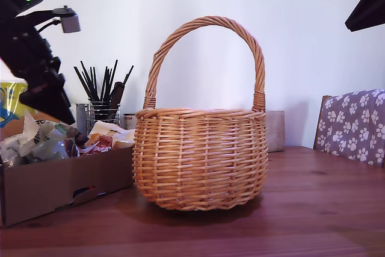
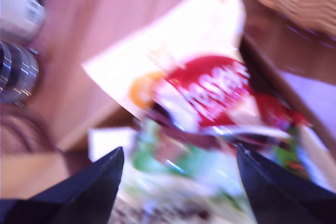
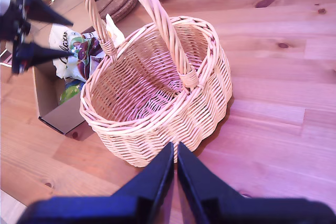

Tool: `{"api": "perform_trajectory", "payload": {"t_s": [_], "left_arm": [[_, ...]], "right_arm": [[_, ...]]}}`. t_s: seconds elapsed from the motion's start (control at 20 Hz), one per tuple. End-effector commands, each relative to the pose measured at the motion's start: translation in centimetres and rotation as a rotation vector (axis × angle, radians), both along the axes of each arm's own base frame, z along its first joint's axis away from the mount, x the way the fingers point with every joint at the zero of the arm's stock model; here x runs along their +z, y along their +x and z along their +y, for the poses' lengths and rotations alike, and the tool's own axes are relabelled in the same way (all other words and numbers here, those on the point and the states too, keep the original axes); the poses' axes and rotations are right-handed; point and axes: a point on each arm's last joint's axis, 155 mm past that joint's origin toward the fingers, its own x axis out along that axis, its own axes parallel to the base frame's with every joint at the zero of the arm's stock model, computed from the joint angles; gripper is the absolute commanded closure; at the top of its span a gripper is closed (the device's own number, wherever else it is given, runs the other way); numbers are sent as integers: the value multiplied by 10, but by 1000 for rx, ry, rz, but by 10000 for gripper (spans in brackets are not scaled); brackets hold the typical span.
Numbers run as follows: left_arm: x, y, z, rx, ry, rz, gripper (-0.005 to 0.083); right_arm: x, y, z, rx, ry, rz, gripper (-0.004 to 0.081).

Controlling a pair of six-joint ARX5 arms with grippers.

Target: Move the bags of Easter eggs from the cardboard box on the left into the woven basket on the right side.

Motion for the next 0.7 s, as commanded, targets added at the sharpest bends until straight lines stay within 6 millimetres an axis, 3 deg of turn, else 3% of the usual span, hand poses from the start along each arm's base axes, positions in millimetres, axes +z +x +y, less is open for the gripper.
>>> {"api": "perform_trajectory", "payload": {"t_s": [0.0, 0.35, 0.65], "left_arm": [[-24, -2, 2, -3, 17, 86, 149], [-70, -30, 4, 27, 16, 372, 149], [-102, -44, 14, 67, 61, 490, 153]], "right_arm": [[7, 0, 2, 12, 2, -21, 782], [7, 0, 2, 22, -13, -34, 782], [7, 0, 2, 23, -16, -35, 782]]}}
